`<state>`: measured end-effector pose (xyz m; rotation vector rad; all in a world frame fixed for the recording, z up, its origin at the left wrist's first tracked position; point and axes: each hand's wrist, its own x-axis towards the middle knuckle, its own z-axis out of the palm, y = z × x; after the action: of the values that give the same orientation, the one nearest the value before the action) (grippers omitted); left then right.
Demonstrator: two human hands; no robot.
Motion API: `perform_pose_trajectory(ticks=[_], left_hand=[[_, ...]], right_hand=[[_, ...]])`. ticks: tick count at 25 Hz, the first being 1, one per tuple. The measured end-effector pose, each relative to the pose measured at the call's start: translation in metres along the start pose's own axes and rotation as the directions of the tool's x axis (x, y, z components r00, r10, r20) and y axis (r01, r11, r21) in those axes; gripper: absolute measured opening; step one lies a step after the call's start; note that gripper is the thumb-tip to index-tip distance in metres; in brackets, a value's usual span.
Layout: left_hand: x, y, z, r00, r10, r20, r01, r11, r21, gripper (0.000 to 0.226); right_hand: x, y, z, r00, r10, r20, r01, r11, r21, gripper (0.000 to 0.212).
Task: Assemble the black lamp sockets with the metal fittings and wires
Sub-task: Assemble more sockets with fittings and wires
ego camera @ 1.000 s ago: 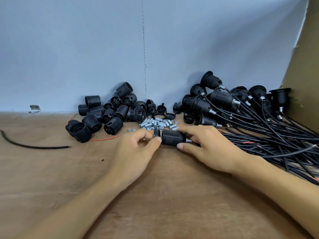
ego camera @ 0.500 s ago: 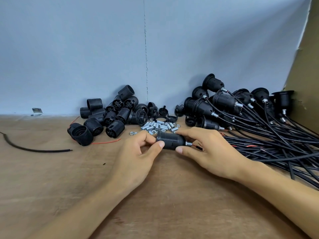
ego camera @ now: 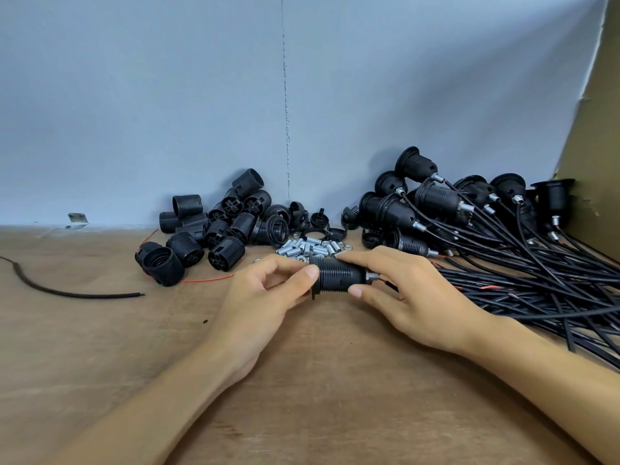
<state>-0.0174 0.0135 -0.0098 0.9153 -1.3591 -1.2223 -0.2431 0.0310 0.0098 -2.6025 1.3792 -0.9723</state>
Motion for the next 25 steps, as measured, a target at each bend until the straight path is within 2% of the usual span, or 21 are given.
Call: perform_pose_trajectory(ticks=[2,4,7,11,14,16,21,25], left_hand=[[0.000,0.001,0.001,0.996,-0.081,0.023,0.084,0.987,-0.137,0.043],[0.002,0.002,0.000,0.990,-0.131,0.060,0.141,0.969,-0.205,0.053],[0.003,0.005,-0.003,0.982,-0.139,0.124,0.160,0.971,-0.180,0.051],[0.003,0.005,-0.008,0.978,-0.087,0.187,0.119,0.979,-0.167,0.052],[0.001,0.004,-0.010,0.971,-0.069,0.229,0.099,0.987,-0.125,0.056],[0.001,0.004,-0.009,0.968,-0.089,0.234,0.122,0.984,-0.132,0.056],[0.001,0.002,-0.007,0.970,-0.088,0.228,0.126,0.979,-0.160,0.054],[0.001,0.003,-0.005,0.981,-0.049,0.187,0.048,0.999,0.011,0.064]], right_hand=[[0.000,0.001,-0.003,1.000,-0.014,-0.002,0.014,1.000,0.005,0.042],[0.001,0.001,-0.004,1.000,-0.012,-0.004,0.012,0.999,0.031,0.043],[0.001,-0.001,-0.004,1.000,0.003,0.007,-0.003,0.999,0.046,0.043],[0.003,-0.001,-0.005,0.999,0.021,0.035,-0.023,0.998,0.054,0.035],[0.003,-0.002,-0.005,0.992,0.085,0.092,-0.096,0.988,0.117,0.036],[0.003,-0.001,-0.005,0.985,0.133,0.112,-0.150,0.975,0.164,0.044],[0.000,0.001,-0.003,0.974,0.162,0.160,-0.185,0.972,0.147,0.036],[0.000,0.000,-0.001,0.974,0.177,0.142,-0.201,0.965,0.170,0.032]])
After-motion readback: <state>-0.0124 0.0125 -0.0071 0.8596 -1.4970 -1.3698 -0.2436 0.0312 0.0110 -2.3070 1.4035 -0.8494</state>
